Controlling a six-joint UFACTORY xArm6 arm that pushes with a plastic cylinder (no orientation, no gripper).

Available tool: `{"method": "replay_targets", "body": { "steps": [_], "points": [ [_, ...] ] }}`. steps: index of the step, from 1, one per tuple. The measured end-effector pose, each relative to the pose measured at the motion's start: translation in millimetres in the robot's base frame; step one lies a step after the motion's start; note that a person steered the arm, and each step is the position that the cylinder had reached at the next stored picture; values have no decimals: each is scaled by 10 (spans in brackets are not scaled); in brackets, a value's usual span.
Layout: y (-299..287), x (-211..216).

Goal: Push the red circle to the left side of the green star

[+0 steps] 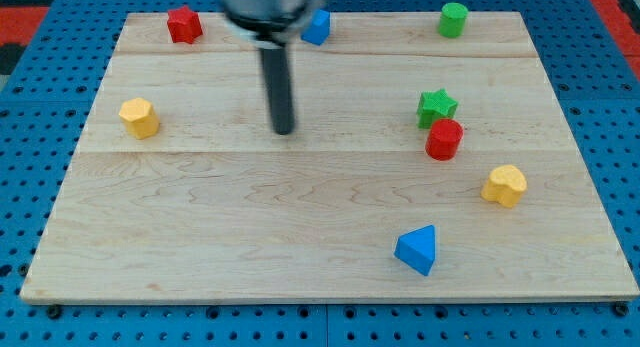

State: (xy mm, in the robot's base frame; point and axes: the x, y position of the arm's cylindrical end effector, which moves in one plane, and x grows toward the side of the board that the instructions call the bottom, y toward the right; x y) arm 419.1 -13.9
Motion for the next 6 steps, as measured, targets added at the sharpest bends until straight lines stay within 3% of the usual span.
{"method": "replay_targets", "body": {
  "steps": [1, 2, 3, 4, 5, 6],
  "points": [
    [599, 611],
    [1355, 805],
    [1624, 880],
    [1764, 1212],
    [2106, 1068],
    [1935, 719]
  ]
}}
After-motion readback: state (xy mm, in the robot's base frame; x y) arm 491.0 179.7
